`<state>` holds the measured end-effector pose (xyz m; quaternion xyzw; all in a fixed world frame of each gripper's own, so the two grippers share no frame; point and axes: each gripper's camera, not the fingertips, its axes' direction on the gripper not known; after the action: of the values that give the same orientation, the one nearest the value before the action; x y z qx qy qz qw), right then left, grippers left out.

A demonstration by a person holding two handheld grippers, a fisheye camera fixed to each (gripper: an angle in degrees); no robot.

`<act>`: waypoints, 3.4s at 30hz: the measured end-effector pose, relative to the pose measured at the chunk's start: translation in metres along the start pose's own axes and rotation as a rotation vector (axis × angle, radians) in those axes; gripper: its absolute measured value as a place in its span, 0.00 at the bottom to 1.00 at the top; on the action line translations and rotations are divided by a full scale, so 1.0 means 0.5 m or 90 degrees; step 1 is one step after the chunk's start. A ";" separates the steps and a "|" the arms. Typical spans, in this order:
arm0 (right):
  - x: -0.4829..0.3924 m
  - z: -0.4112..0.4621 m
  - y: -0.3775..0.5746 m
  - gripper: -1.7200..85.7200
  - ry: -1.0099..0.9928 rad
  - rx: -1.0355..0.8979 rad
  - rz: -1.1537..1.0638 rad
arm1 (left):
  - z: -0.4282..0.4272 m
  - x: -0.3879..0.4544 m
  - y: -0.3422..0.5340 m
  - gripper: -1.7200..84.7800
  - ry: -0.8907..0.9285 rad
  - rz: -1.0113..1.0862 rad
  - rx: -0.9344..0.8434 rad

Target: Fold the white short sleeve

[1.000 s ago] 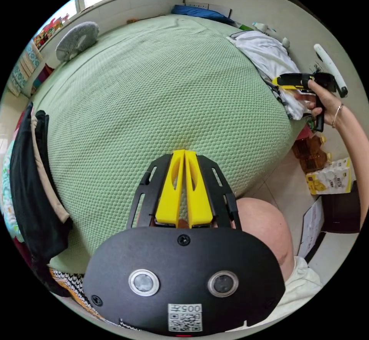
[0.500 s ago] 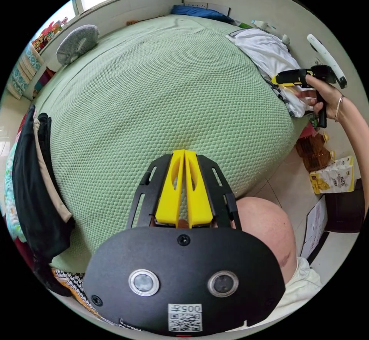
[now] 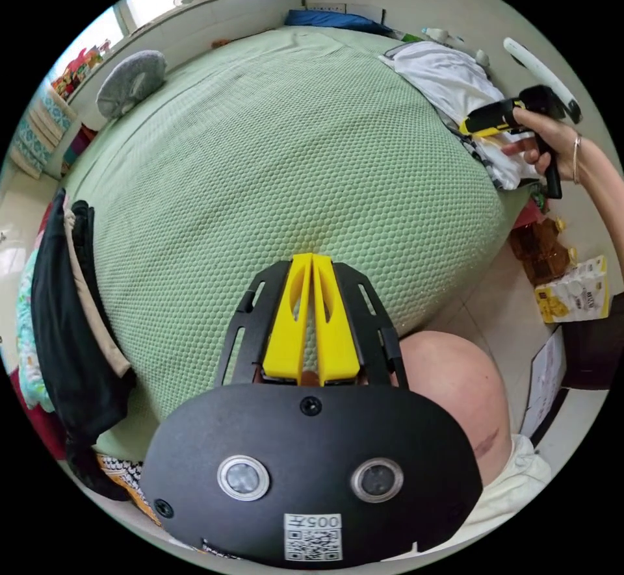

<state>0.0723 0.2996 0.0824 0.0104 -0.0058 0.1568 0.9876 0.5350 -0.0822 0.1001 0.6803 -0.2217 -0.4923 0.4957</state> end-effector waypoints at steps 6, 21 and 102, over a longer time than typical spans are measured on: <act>-0.043 0.008 -0.008 0.05 0.039 -0.005 -0.029 | -0.003 0.013 0.003 0.01 0.008 -0.003 -0.002; -0.117 0.023 -0.013 0.09 0.076 -0.021 -0.050 | -0.032 0.010 0.021 0.01 0.051 -0.022 -0.005; -0.084 -0.176 0.451 0.09 -0.307 0.137 -0.304 | -0.498 -0.679 0.638 0.03 0.072 -0.262 0.079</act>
<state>-0.0369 0.5026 -0.0018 0.1526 -0.2199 -0.0857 0.9597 0.6745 0.1685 0.5434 0.7671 -0.0800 -0.5292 0.3537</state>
